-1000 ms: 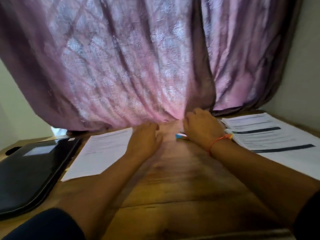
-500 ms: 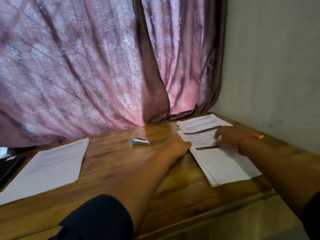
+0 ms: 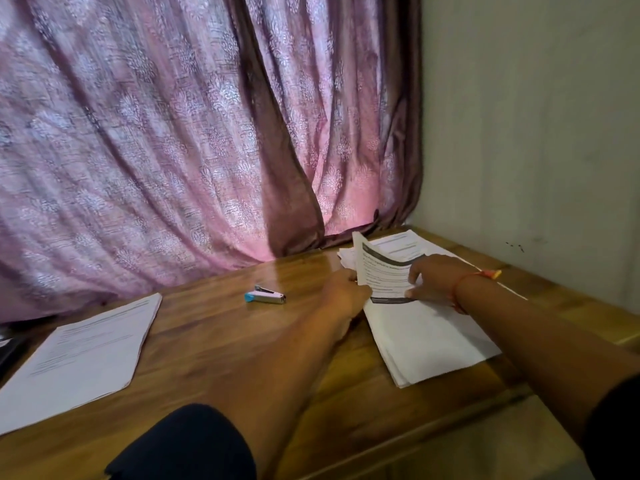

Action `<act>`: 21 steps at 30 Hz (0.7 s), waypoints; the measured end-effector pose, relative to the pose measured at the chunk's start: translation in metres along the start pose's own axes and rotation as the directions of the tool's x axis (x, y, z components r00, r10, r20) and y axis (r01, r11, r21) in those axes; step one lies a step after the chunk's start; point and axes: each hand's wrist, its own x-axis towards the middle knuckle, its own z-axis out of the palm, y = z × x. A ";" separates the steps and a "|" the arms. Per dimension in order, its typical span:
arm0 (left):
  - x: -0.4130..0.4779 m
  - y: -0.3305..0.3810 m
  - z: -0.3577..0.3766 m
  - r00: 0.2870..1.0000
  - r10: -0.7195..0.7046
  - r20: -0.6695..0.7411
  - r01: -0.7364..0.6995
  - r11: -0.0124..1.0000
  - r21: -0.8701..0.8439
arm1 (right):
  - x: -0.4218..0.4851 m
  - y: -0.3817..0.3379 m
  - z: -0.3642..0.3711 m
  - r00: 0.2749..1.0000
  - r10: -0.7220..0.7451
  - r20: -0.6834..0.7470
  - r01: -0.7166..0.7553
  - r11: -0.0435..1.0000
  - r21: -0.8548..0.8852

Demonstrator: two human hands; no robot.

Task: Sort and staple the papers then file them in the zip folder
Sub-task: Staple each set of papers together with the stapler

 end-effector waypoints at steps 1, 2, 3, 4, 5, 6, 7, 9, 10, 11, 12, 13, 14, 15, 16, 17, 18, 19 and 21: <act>0.000 0.002 0.001 1.000 -0.010 -0.011 0.010 1.000 0.002 | 0.000 -0.001 0.000 1.000 0.001 -0.004 -0.001 1.000 -0.006; 0.000 0.003 0.002 1.000 -0.022 -0.022 0.022 1.000 -0.006 | 0.000 -0.002 -0.001 1.000 0.007 -0.006 -0.008 1.000 -0.011; -0.001 0.005 0.003 0.999 -0.034 -0.035 0.033 0.999 -0.035 | 0.001 -0.003 -0.003 1.000 0.018 -0.015 -0.018 1.000 -0.008; -0.003 0.007 0.002 0.998 -0.047 -0.042 0.044 0.996 -0.076 | 0.000 -0.004 -0.005 0.999 0.029 -0.027 -0.028 1.000 0.005; -0.005 0.009 0.000 0.997 -0.050 -0.051 0.043 0.992 -0.120 | -0.001 -0.005 -0.008 0.998 0.035 -0.055 -0.033 0.999 0.033; -0.005 0.010 -0.003 0.997 -0.040 -0.065 0.030 0.988 -0.155 | -0.003 -0.007 -0.013 0.995 0.038 -0.095 -0.030 0.996 0.085; -0.003 0.010 -0.009 0.996 -0.021 -0.085 0.005 0.983 -0.184 | -0.004 -0.009 -0.017 0.990 0.055 -0.131 -0.034 0.986 0.160; -0.002 0.013 -0.028 0.991 0.038 -0.130 -0.067 0.972 -0.227 | -0.006 -0.019 -0.026 0.974 0.124 -0.187 -0.060 0.947 0.316; -0.001 0.016 -0.042 0.986 0.064 -0.155 -0.100 0.965 -0.243 | -0.006 -0.026 -0.030 0.967 0.148 -0.205 -0.058 0.919 0.389; -0.002 0.018 -0.056 0.981 0.084 -0.177 -0.129 0.956 -0.263 | -0.008 -0.033 -0.034 0.959 0.173 -0.225 -0.043 0.873 0.487; -0.002 0.019 -0.072 0.975 0.093 -0.202 -0.149 0.947 -0.286 | -0.006 -0.039 -0.036 0.953 0.197 -0.232 -0.029 0.818 0.575; -0.004 0.020 -0.091 0.969 0.095 -0.229 -0.165 0.937 -0.308 | -0.004 -0.048 -0.038 0.950 0.220 -0.222 -0.010 0.732 0.681; -0.003 0.019 -0.110 0.961 0.092 -0.260 -0.174 0.933 -0.314 | -0.004 -0.057 -0.039 0.958 0.220 -0.185 -0.004 0.654 0.757; -0.005 0.018 -0.131 0.952 0.090 -0.293 -0.185 0.930 -0.317 | 0.000 -0.072 -0.039 0.971 0.177 -0.162 0.033 0.569 0.822; -0.007 0.015 -0.151 0.941 0.088 -0.328 -0.196 0.930 -0.312 | 0.004 -0.086 -0.038 0.985 0.124 -0.117 0.047 0.463 0.885; -0.008 0.012 -0.170 0.929 0.085 -0.360 -0.207 0.927 -0.314 | 0.007 -0.101 -0.036 0.996 0.056 -0.066 0.043 0.338 0.940; -0.010 0.008 -0.191 0.916 0.080 -0.393 -0.219 0.920 -0.324 | 0.012 -0.118 -0.033 1.000 -0.007 -0.024 0.025 0.252 0.967; -0.012 0.004 -0.207 0.903 0.075 -0.423 -0.232 0.914 -0.332 | 0.016 -0.134 -0.030 0.998 -0.067 -0.006 0.019 0.195 0.981; -0.021 -0.005 -0.241 0.880 0.064 -0.470 -0.242 0.913 -0.329 | 0.021 -0.170 -0.022 0.986 -0.160 -0.037 0.067 0.184 0.981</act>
